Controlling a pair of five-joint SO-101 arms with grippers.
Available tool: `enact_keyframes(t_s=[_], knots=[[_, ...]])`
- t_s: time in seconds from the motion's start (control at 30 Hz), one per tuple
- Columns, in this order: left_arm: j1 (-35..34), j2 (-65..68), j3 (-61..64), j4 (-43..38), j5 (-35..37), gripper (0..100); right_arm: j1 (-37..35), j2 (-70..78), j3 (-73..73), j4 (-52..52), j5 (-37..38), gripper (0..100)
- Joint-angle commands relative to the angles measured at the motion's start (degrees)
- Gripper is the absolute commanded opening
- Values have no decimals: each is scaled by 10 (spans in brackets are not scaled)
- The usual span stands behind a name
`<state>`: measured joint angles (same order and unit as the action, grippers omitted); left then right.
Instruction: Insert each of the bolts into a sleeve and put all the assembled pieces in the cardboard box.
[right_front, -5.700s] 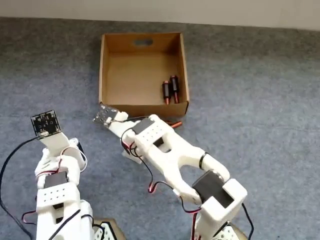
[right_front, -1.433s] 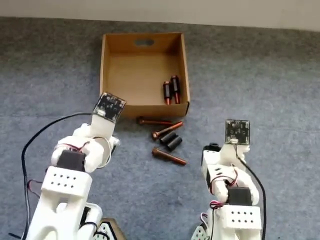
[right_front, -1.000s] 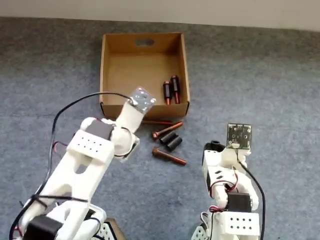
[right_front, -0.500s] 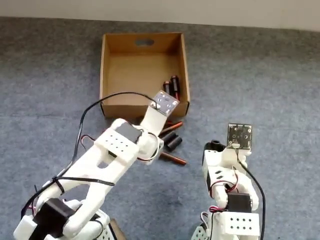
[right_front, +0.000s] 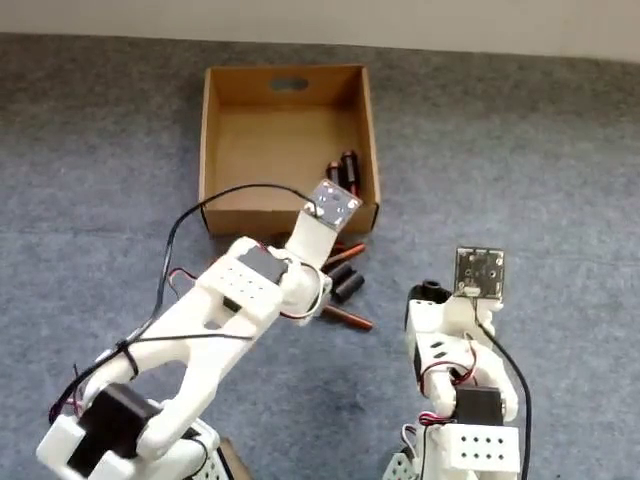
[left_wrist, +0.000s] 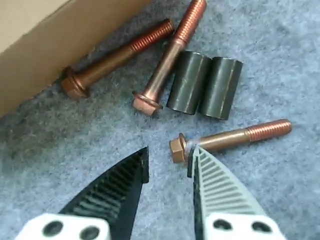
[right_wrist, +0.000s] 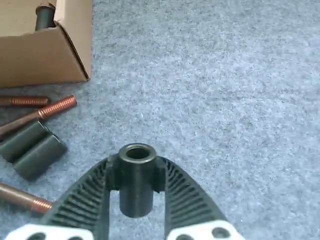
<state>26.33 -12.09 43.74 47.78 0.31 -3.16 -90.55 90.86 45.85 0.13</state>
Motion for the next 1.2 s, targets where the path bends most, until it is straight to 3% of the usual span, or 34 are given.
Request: enact_keyframes(t_s=[0.0,0.43,0.63,0.9,1.17], knots=[[6,27,-7,-26,4,155,6,-8,-4,-6,-3,6],[2,56,-2,-47,3,149,6,-8,-4,-5,-3,6],[2,57,-1,-46,4,4,6,-8,-4,-5,-3,6],[0,51,14,-45,3,11,6,-8,-4,-5,-3,6],[-57,50,-1,-14,1,8,6,-8,-4,-5,-2,6]])
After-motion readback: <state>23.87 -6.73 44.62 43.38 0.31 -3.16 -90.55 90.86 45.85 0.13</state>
